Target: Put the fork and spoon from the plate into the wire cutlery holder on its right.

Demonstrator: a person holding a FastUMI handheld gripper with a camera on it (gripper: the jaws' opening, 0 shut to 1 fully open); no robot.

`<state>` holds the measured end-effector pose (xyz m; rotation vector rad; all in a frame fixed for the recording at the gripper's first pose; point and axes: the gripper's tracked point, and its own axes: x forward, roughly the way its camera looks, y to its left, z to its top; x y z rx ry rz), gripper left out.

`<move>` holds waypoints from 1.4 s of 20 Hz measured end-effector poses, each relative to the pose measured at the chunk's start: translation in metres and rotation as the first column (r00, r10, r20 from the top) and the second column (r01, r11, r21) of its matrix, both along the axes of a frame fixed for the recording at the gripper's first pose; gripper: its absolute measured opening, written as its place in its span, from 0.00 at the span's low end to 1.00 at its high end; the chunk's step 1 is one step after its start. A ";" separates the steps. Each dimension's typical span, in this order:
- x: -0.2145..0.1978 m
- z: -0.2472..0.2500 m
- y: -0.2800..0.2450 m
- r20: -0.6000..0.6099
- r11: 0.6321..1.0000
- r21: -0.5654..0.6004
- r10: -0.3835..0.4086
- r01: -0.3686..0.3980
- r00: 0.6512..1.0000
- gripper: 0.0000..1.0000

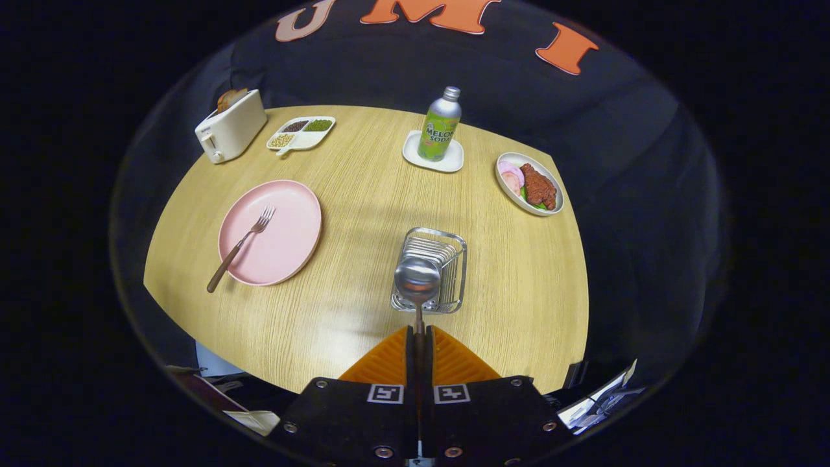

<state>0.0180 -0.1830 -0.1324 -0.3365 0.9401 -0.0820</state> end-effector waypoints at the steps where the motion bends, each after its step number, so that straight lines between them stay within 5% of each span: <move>1: 0.003 -0.001 -0.001 -0.021 1.000 0.002 -0.002 0.002 1.000 0.03; 16: 0.045 -0.027 -0.020 -0.229 0.999 -0.007 0.038 -0.041 0.973 0.03; 28: 0.050 -0.027 -0.028 -0.226 1.000 0.003 0.024 -0.024 0.974 0.05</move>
